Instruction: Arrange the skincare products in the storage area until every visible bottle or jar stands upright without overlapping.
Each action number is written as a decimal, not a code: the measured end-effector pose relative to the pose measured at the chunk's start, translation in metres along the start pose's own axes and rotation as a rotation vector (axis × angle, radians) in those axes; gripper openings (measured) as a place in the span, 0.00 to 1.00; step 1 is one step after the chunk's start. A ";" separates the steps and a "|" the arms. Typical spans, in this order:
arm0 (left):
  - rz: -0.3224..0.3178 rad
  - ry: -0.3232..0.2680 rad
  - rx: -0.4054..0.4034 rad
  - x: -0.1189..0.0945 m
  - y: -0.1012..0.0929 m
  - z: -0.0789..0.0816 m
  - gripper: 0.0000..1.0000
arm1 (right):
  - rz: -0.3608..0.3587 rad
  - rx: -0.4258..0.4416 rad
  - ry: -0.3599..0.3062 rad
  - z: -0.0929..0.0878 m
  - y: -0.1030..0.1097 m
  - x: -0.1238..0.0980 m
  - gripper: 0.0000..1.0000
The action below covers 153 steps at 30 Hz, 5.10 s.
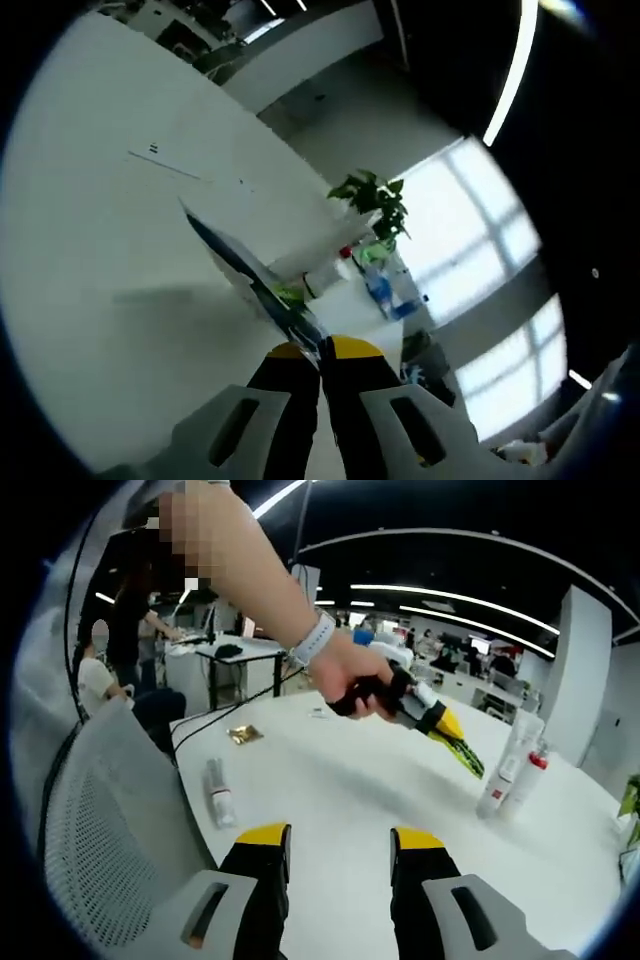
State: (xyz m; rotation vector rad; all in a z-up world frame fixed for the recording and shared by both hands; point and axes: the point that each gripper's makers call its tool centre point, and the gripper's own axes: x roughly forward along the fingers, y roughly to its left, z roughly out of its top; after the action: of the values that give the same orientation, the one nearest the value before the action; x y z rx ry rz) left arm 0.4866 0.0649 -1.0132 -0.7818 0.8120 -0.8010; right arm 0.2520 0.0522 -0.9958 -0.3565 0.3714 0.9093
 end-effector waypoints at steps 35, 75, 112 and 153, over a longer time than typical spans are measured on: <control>0.256 0.132 -0.495 0.031 0.059 -0.037 0.16 | -0.003 -0.003 0.011 -0.004 -0.004 0.000 0.31; 0.427 0.141 0.443 -0.192 0.014 -0.123 0.27 | 0.041 -0.026 0.034 -0.006 0.007 0.005 0.37; 0.768 0.498 1.088 -0.238 0.050 -0.230 0.73 | 0.224 0.114 0.334 -0.067 0.037 0.022 0.57; 0.597 0.610 1.055 -0.237 0.070 -0.245 0.65 | 0.166 0.126 0.277 -0.059 0.023 0.020 0.63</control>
State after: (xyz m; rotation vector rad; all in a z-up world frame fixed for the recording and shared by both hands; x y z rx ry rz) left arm 0.1950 0.2277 -1.1105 0.6564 0.9279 -0.7791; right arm 0.2353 0.0523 -1.0600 -0.3394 0.7190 0.9954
